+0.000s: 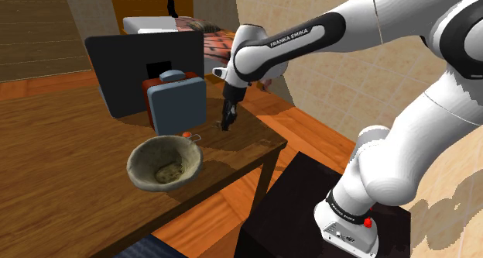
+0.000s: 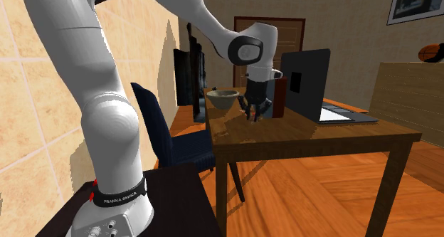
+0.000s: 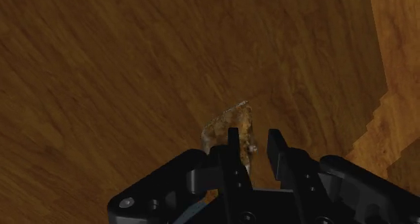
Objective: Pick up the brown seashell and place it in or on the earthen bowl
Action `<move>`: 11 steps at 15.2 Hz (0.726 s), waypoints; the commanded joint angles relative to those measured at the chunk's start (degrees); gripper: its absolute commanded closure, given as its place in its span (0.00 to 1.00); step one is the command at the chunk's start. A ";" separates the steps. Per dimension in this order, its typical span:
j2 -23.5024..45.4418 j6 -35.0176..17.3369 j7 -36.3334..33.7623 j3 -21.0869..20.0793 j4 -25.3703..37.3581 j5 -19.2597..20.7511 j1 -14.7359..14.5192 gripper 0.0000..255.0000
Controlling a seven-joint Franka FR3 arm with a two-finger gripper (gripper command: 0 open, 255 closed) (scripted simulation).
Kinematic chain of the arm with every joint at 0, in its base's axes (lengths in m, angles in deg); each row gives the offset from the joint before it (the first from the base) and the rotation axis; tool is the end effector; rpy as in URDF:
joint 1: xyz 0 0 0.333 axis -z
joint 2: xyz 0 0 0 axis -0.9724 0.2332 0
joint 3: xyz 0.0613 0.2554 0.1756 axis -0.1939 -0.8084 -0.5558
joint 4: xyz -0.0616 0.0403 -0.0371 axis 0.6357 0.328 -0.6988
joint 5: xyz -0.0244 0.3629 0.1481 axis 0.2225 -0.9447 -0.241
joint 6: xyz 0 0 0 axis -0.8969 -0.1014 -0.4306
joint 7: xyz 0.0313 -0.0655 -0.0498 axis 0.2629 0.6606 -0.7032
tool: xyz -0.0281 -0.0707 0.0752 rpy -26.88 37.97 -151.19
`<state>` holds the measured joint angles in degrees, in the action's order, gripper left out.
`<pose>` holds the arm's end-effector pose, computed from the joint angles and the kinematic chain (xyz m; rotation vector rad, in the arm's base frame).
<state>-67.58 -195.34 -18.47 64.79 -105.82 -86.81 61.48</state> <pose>0.4676 0.0677 0.3992 -2.6902 -1.1885 -0.1823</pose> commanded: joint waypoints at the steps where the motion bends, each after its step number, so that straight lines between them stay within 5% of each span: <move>1: 0.86 1.90 -3.26 -1.15 2.67 3.59 0.22 0.00; 3: 2.60 5.47 -8.25 -3.03 7.60 9.22 0.40 0.00; 11: 5.56 -0.43 -7.81 -3.16 4.65 8.52 0.07 0.00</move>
<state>-62.49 -195.21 -26.48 61.55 -101.08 -78.23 61.51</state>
